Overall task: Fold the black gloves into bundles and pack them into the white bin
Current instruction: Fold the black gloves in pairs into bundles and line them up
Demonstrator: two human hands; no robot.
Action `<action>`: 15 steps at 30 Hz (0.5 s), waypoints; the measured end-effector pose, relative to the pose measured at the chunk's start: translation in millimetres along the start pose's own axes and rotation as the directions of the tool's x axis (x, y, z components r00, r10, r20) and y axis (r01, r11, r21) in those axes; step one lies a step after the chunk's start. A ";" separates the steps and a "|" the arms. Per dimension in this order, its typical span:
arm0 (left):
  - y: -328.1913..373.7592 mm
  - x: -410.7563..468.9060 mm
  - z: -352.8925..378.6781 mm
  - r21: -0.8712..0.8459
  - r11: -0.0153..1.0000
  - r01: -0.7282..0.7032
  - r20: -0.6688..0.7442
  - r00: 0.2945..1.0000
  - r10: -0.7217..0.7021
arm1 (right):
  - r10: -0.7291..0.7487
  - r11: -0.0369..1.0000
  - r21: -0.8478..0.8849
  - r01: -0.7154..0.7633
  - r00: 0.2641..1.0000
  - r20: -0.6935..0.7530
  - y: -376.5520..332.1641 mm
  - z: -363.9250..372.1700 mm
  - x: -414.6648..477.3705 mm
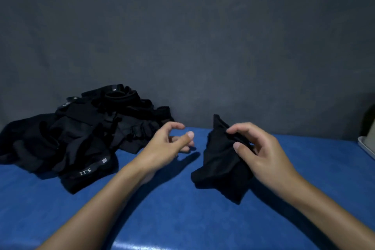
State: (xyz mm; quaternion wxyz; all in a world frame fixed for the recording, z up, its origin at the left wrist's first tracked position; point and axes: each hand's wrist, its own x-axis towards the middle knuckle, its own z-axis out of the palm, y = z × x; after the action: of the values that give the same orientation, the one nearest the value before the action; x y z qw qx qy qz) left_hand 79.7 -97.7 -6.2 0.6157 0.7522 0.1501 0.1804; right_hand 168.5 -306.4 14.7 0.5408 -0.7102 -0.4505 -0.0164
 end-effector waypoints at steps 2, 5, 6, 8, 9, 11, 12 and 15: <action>-3.9 1.8 4.7 0.018 1.000 0.017 0.029 0.999 -0.018 | 0.028 1.000 -0.010 -0.028 1.000 0.005 1.0 0.7 0.8; -2.2 5.0 10.8 -0.028 1.000 -0.004 0.047 0.999 0.006 | 0.051 0.998 0.041 -0.052 0.998 0.024 -2.1 5.6 3.1; -1.9 5.9 11.7 -0.050 0.999 -0.010 0.037 0.999 0.012 | 0.048 0.997 0.052 -0.050 0.998 0.028 -3.8 7.4 3.6; 1.2 6.2 11.9 -0.148 0.989 0.002 0.021 1.000 0.001 | 0.031 0.996 0.083 -0.033 0.999 0.032 -8.5 9.9 4.5; 2.7 5.9 11.2 -0.209 0.978 0.023 0.037 0.999 -0.016 | 0.025 0.995 0.098 -0.028 0.999 0.029 -10.5 10.5 4.6; 6.4 2.4 9.4 -0.279 0.958 0.064 0.103 0.994 -0.036 | 0.027 0.992 0.120 -0.029 1.000 0.016 -12.7 11.0 4.3; 8.3 -0.7 9.0 -0.296 0.953 0.064 0.135 0.991 -0.024 | 0.036 0.991 0.132 -0.036 0.999 0.004 -13.1 11.2 4.0; 9.8 -4.5 8.0 -0.394 0.919 -0.004 0.122 0.991 0.056 | 0.069 0.986 0.154 -0.065 0.997 -0.021 -15.3 11.8 3.1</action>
State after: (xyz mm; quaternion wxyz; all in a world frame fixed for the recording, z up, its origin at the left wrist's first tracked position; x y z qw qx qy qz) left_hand 79.4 -108.6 1.6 0.7596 0.6259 0.0588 0.1667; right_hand 154.8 -295.1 22.9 0.5997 -0.6810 -0.4193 0.0272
